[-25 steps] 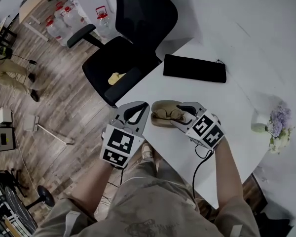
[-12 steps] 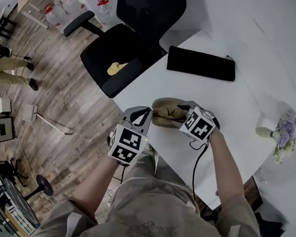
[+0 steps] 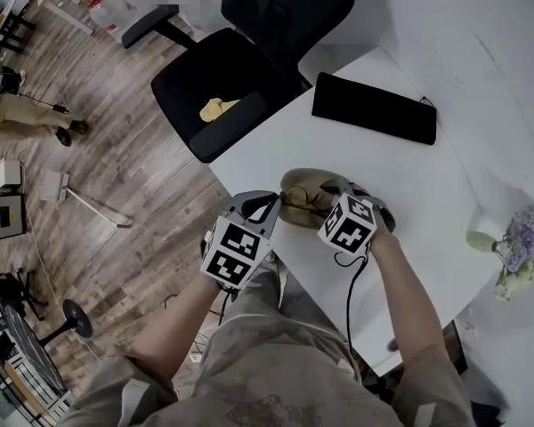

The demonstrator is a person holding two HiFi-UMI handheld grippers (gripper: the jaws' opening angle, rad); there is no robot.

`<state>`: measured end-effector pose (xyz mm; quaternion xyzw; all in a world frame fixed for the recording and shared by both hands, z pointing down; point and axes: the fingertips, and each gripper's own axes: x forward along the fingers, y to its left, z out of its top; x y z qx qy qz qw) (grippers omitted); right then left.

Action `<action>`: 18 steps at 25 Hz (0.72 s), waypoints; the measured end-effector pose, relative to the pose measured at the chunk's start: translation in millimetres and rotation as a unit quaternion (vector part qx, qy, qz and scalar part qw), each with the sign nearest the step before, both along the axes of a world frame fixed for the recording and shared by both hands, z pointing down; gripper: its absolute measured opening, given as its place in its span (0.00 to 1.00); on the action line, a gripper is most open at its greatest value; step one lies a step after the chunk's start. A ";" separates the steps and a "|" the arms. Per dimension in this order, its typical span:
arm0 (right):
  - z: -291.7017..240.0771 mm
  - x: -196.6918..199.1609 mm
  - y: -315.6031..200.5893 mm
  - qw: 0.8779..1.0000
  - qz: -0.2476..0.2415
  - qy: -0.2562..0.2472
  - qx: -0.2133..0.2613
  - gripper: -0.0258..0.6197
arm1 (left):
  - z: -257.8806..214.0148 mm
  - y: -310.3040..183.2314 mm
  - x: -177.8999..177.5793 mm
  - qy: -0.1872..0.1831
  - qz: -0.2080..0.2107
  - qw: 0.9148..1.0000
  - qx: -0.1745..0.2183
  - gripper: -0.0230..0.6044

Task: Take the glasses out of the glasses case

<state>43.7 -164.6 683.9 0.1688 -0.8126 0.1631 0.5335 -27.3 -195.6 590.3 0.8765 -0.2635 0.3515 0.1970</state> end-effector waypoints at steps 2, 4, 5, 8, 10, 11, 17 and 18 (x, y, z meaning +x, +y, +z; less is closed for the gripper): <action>0.7 -0.1 3.1 1.000 -0.017 0.018 0.006 0.44 | 2.1 3.0 -2.0 -0.003 0.000 1.000 -0.002 0.07; 1.7 0.8 7.4 0.999 -0.029 0.035 0.008 0.43 | 4.5 6.8 -3.8 -0.007 0.001 1.000 -0.004 0.07; 1.7 0.8 10.2 0.999 -0.034 0.042 0.006 0.42 | 5.3 8.7 -4.7 -0.007 0.001 1.000 -0.005 0.07; -0.3 -2.3 20.3 0.998 -0.038 0.047 -0.016 0.41 | 5.5 12.2 -7.8 -0.008 0.000 1.000 -0.005 0.07; -0.5 -6.1 26.9 0.998 -0.027 0.034 -0.042 0.40 | 6.3 13.6 -9.0 -0.008 0.000 1.000 -0.005 0.07; 0.3 -7.4 29.2 0.998 -0.024 0.030 -0.052 0.40 | 7.2 14.5 -9.4 -0.009 -0.001 1.000 -0.005 0.07; 2.3 -8.2 30.4 0.997 -0.019 0.046 -0.053 0.39 | 13.4 23.6 -16.6 -0.017 -0.004 1.000 -0.009 0.07; 1.3 -7.7 31.1 0.997 -0.017 0.052 -0.046 0.39 | 13.0 24.9 -17.6 -0.017 -0.004 1.000 -0.008 0.07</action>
